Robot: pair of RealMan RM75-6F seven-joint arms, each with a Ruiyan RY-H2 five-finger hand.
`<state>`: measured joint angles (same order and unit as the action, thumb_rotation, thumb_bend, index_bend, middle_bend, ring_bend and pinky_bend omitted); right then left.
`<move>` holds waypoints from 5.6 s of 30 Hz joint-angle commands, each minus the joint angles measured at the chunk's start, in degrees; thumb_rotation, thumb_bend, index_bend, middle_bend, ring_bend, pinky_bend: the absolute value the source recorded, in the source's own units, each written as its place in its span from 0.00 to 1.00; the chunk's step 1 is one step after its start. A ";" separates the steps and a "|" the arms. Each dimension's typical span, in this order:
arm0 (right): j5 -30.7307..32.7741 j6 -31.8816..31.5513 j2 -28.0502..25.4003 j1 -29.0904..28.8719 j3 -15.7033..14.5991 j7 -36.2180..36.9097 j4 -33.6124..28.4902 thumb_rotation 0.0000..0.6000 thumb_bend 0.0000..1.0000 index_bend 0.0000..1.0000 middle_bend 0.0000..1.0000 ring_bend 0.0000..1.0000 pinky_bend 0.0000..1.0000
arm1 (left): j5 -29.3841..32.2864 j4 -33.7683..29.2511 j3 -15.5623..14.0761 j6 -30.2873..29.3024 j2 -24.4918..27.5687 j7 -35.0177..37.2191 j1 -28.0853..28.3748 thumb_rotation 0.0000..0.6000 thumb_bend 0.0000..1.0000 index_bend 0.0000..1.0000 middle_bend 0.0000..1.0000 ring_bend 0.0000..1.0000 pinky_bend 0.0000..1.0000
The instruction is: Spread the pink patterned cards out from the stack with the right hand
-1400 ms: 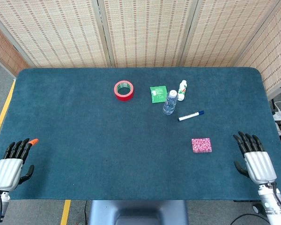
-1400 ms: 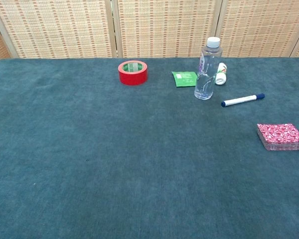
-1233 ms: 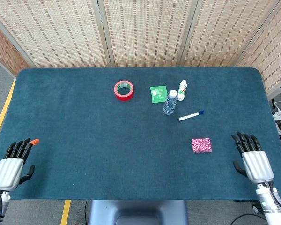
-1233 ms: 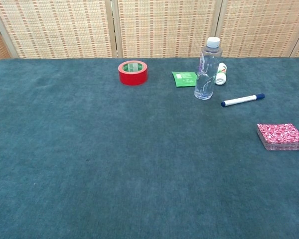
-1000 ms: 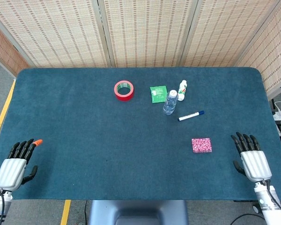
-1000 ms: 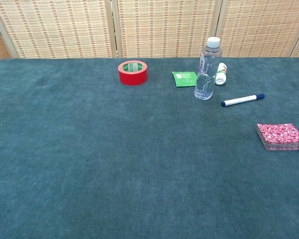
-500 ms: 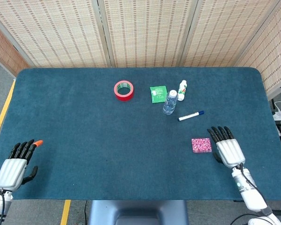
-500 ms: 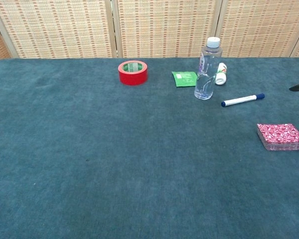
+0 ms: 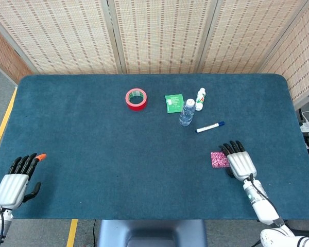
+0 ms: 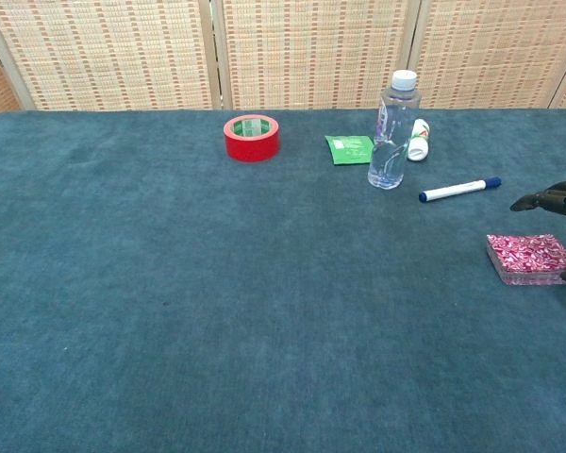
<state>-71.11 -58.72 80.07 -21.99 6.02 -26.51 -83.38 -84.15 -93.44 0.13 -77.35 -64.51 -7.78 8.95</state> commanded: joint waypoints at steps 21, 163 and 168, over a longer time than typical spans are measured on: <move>1.86 2.37 3.11 -2.93 -1.25 1.98 5.36 1.00 0.27 0.19 0.18 0.00 0.00 | 0.87 -1.70 -0.42 0.54 1.08 -0.73 -0.21 1.00 0.44 0.00 0.00 0.00 0.04; -1.54 -3.83 8.69 -7.52 -5.87 -17.04 -5.34 1.00 0.27 0.00 0.09 0.08 0.00 | -0.77 -2.85 -1.38 0.23 2.15 1.05 -0.45 1.00 0.47 0.00 0.00 0.00 0.04; -0.89 -6.18 5.35 -5.84 -4.95 -13.60 -5.27 1.00 0.27 0.00 0.09 0.08 0.00 | -0.49 -2.77 -1.29 0.27 2.08 0.80 -0.47 1.00 0.47 0.00 0.00 0.00 0.04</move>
<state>-72.48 -64.31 86.52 -28.52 0.62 -41.31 -88.76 -84.66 -96.23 -1.17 -77.09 -62.42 -6.96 8.47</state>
